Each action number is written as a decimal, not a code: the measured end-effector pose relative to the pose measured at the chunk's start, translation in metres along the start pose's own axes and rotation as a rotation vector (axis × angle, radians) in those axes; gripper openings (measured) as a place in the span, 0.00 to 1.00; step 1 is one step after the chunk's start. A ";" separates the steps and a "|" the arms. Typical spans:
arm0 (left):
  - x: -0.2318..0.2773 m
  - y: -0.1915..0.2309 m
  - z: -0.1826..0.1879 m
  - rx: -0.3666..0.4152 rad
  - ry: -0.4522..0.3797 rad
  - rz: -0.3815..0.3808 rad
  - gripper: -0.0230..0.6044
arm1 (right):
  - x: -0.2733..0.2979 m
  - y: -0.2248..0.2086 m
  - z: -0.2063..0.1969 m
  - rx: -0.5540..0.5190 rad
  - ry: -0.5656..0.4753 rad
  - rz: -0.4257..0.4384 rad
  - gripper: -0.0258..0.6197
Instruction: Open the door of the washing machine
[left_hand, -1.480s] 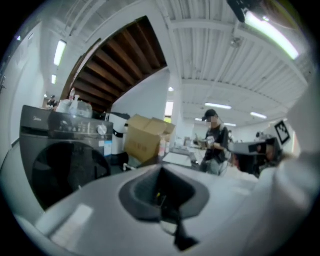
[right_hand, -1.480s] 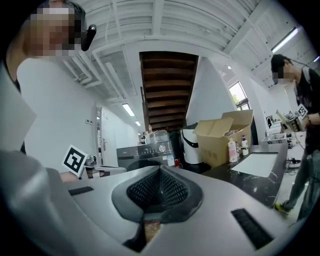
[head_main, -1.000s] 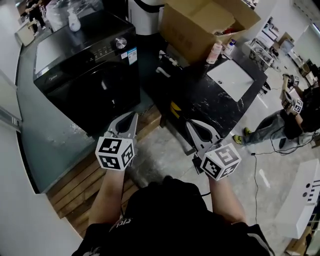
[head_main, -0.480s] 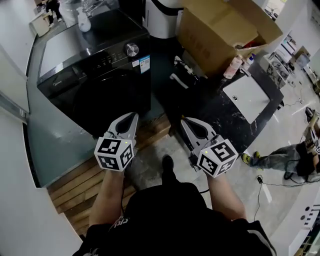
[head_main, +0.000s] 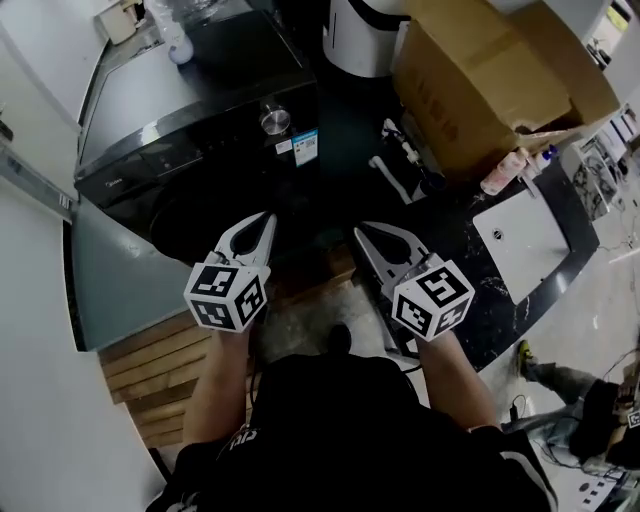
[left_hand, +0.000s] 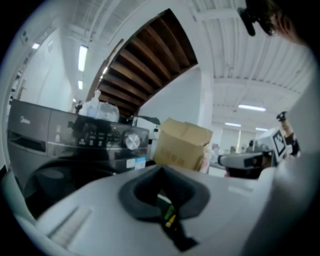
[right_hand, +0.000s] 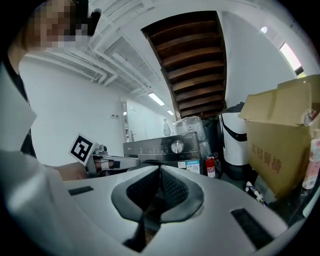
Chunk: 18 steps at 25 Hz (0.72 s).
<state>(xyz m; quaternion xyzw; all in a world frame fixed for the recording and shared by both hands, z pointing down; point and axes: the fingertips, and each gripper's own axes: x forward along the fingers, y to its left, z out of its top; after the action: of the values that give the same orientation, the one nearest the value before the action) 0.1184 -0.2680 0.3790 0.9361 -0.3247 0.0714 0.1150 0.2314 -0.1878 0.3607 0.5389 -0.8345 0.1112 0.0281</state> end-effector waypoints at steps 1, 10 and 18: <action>0.003 0.001 0.004 0.000 -0.007 0.008 0.05 | 0.004 -0.003 0.001 -0.002 0.006 0.017 0.04; 0.003 0.040 0.008 -0.032 -0.018 0.085 0.05 | 0.046 -0.001 0.004 -0.023 0.042 0.099 0.11; -0.014 0.083 0.012 -0.025 -0.027 0.085 0.05 | 0.101 0.032 -0.009 -0.019 0.105 0.125 0.26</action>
<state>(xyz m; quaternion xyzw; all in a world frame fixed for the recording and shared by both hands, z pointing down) 0.0561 -0.3258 0.3787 0.9208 -0.3666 0.0593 0.1192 0.1598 -0.2632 0.3808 0.4788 -0.8650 0.1329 0.0698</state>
